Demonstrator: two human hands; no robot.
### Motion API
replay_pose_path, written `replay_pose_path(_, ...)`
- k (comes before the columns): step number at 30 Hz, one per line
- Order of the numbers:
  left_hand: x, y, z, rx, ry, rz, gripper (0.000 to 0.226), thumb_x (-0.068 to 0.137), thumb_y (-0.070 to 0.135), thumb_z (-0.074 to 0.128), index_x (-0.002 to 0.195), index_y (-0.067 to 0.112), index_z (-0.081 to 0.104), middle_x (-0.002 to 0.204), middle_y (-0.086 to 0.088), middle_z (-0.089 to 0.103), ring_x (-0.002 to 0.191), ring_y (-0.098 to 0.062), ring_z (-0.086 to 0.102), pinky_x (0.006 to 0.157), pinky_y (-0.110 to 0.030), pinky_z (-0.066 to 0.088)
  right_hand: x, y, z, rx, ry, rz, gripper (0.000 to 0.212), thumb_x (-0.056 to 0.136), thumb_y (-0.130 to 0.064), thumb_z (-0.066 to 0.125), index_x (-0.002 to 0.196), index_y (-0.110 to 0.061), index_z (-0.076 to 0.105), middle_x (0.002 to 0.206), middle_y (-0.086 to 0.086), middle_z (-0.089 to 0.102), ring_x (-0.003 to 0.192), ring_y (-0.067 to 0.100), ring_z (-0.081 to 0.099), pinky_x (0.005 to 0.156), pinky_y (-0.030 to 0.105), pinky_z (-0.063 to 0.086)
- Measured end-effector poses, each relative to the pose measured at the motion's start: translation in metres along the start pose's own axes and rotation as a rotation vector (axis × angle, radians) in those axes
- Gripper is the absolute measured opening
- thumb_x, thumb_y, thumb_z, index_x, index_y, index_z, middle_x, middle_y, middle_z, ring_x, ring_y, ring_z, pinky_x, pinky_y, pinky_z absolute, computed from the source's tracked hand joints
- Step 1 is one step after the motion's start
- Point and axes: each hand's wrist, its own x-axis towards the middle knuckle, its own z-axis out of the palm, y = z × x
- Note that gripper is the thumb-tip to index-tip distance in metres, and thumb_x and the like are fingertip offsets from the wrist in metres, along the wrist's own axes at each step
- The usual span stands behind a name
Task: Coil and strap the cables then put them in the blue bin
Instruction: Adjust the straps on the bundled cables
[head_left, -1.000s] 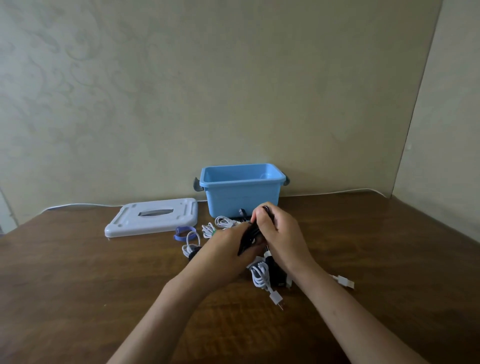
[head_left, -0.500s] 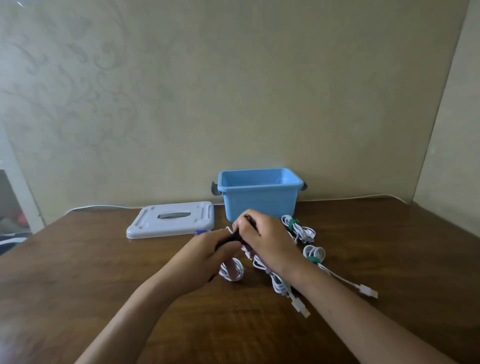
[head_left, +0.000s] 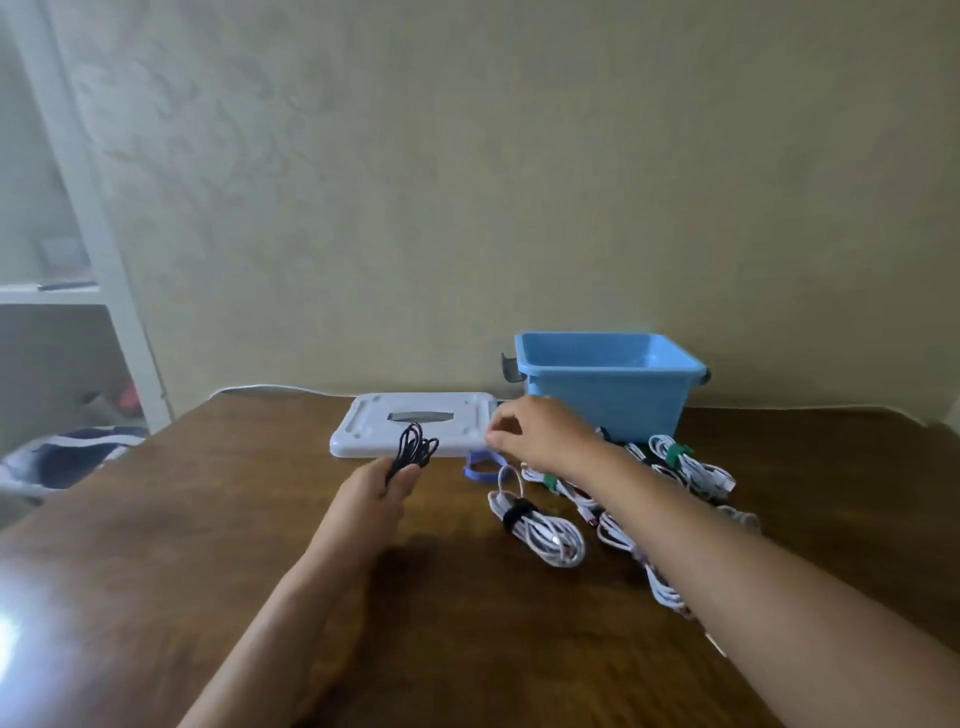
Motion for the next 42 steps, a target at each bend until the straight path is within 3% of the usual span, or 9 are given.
replay_pose_path(6, 0.001, -0.005, 0.001, -0.032, 0.036, -0.038, 0.030, 0.103, 0.032, 0.049, 0.077, 0.018, 0.054, 0.064, 0.005, 0.054, 0.060, -0.015, 0.051, 0.056, -0.032, 0.037, 0.019, -0.007, 0.019, -0.187, -0.099, 0.032, 0.023, 0.086, -0.046, 0.073, 0.096, -0.026, 0.078, 0.099, -0.005, 0.073, 0.095, 0.016, 0.065, 0.081, 0.033, 0.055)
replay_pose_path(12, 0.001, -0.001, 0.004, -0.015, 0.033, -0.039, 0.030, 0.103, 0.035, 0.048, 0.078, 0.020, 0.054, 0.067, 0.006, 0.055, 0.062, -0.011, 0.051, 0.055, -0.029, 0.035, 0.031, -0.014, 0.037, -0.326, -0.149, 0.108, 0.026, 0.087, -0.034, 0.077, 0.111, -0.024, 0.076, 0.113, -0.002, 0.072, 0.105, 0.018, 0.066, 0.087, 0.030, 0.054)
replay_pose_path(15, 0.002, -0.001, 0.004, -0.026, 0.038, -0.048, 0.030, 0.103, 0.037, 0.047, 0.079, 0.022, 0.054, 0.068, 0.006, 0.056, 0.063, -0.011, 0.052, 0.056, -0.029, 0.036, 0.032, -0.010, 0.041, -0.288, -0.152, 0.115, 0.020, 0.092, -0.027, 0.072, 0.111, -0.025, 0.075, 0.111, -0.008, 0.068, 0.103, 0.014, 0.062, 0.077, 0.022, 0.047)
replay_pose_path(17, 0.002, -0.001, 0.004, -0.056, 0.058, -0.063, 0.032, 0.103, 0.038, 0.047, 0.081, 0.017, 0.056, 0.068, 0.004, 0.056, 0.063, -0.014, 0.052, 0.057, -0.031, 0.038, 0.031, -0.005, 0.041, -0.252, -0.132, 0.067, 0.015, 0.091, -0.027, 0.072, 0.106, -0.029, 0.075, 0.113, -0.007, 0.070, 0.110, 0.016, 0.060, 0.089, 0.029, 0.044)
replay_pose_path(20, 0.003, -0.002, 0.003, -0.135, 0.080, -0.083, 0.033, 0.103, 0.037, 0.048, 0.083, 0.012, 0.056, 0.064, 0.002, 0.054, 0.058, -0.015, 0.049, 0.057, -0.032, 0.039, 0.024, -0.001, 0.035, -0.039, -0.056, 0.019, 0.007, 0.091, -0.030, 0.070, 0.097, -0.034, 0.068, 0.108, -0.008, 0.072, 0.107, 0.014, 0.061, 0.099, 0.036, 0.046)
replay_pose_path(23, 0.004, -0.002, 0.002, -0.233, 0.075, -0.084, 0.032, 0.102, 0.036, 0.049, 0.078, 0.015, 0.051, 0.059, 0.005, 0.048, 0.053, -0.016, 0.043, 0.055, -0.037, 0.038, 0.009, 0.000, 0.022, 0.343, 0.023, -0.023, 0.012, 0.094, -0.023, 0.069, 0.089, -0.032, 0.063, 0.085, -0.011, 0.077, 0.089, 0.009, 0.070, 0.090, 0.037, 0.054)
replay_pose_path(28, -0.007, 0.018, 0.000, -0.295, 0.053, -0.007, 0.029, 0.103, 0.025, 0.051, 0.076, 0.013, 0.047, 0.053, 0.004, 0.044, 0.047, -0.014, 0.038, 0.050, -0.035, 0.033, -0.037, 0.000, -0.016, 0.761, 0.065, -0.105, 0.005, 0.098, -0.013, 0.065, 0.097, -0.017, 0.067, 0.078, 0.003, 0.076, 0.074, 0.018, 0.074, 0.075, 0.028, 0.057)
replay_pose_path(34, -0.032, 0.064, 0.013, -0.425, -0.060, 0.093, 0.023, 0.104, 0.018, 0.050, 0.093, -0.002, 0.052, 0.062, -0.003, 0.057, 0.057, -0.026, 0.063, 0.046, -0.029, 0.042, -0.099, 0.023, -0.042, 0.833, 0.187, -0.040, 0.007, 0.091, -0.014, 0.073, 0.090, -0.021, 0.072, 0.077, -0.009, 0.070, 0.061, 0.014, 0.065, 0.065, 0.025, 0.057)
replay_pose_path(42, -0.042, 0.138, 0.079, -0.471, -0.331, 0.117, 0.020, 0.104, 0.018, 0.050, 0.090, 0.004, 0.052, 0.053, 0.006, 0.038, 0.043, -0.013, 0.035, 0.041, -0.027, 0.032, -0.146, 0.053, -0.039, 1.029, 0.346, 0.102, 0.015, 0.085, -0.018, 0.079, 0.092, -0.014, 0.067, 0.079, 0.002, 0.075, 0.068, 0.014, 0.067, 0.065, 0.023, 0.056)
